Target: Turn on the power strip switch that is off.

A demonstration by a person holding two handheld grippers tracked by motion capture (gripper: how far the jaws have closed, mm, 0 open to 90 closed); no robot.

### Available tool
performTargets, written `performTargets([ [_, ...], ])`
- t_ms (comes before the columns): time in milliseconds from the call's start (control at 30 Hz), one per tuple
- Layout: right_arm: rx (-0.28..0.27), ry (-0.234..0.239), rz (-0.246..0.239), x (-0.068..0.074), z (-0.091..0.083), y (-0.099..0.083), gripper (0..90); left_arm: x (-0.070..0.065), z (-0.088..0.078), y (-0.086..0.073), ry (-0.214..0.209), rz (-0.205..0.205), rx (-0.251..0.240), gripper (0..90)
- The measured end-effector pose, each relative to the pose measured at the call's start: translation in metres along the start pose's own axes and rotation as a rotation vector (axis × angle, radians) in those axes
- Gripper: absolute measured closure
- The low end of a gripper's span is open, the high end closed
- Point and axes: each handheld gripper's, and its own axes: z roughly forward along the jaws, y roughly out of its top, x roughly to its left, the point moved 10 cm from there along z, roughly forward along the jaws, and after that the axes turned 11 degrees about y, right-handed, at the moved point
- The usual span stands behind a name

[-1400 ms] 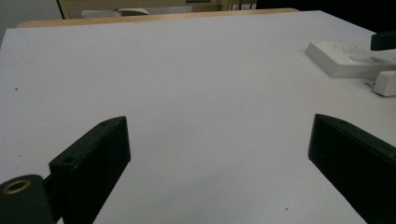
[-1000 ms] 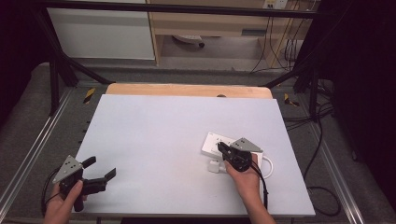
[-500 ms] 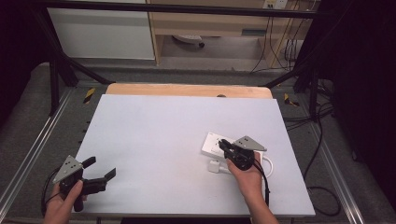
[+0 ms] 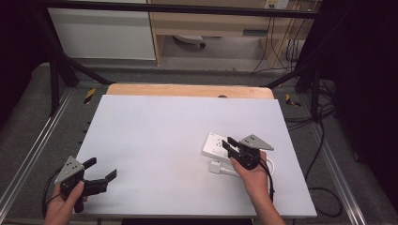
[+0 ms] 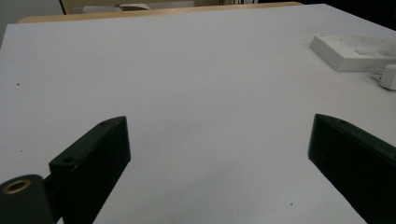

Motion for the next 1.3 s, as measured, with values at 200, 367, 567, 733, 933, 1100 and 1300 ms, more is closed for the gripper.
performTargets([
  [200, -0.012, -0.007, 0.003, -0.005, -0.008, 0.003, 70.0, 0.000, 0.000, -0.001, 0.002, 0.002, 0.003, 5.9],
  [367, -0.031, -0.015, 0.013, -0.010, -0.016, 0.006, 69.2, 0.000, 0.001, -0.001, 0.002, 0.002, 0.005, 5.9],
  [567, -0.050, -0.024, 0.024, -0.016, -0.027, 0.011, 66.6, 0.000, 0.001, -0.001, 0.001, 0.002, 0.005, 5.9],
  [733, -0.062, -0.024, 0.018, -0.018, -0.033, 0.015, 61.6, 0.000, 0.000, -0.001, 0.001, 0.002, 0.004, 5.8],
  [933, -0.064, -0.017, 0.027, -0.020, -0.040, 0.018, 46.1, -0.001, 0.000, -0.001, -0.001, 0.001, 0.004, 5.9],
  [1100, -0.073, -0.023, 0.035, -0.023, -0.046, 0.021, 33.1, -0.001, 0.000, -0.001, -0.001, 0.003, 0.004, 5.8],
  [1300, -0.082, -0.028, 0.034, -0.027, -0.055, 0.024, 20.6, -0.001, 0.000, -0.001, -0.001, 0.001, 0.003, 5.9],
])
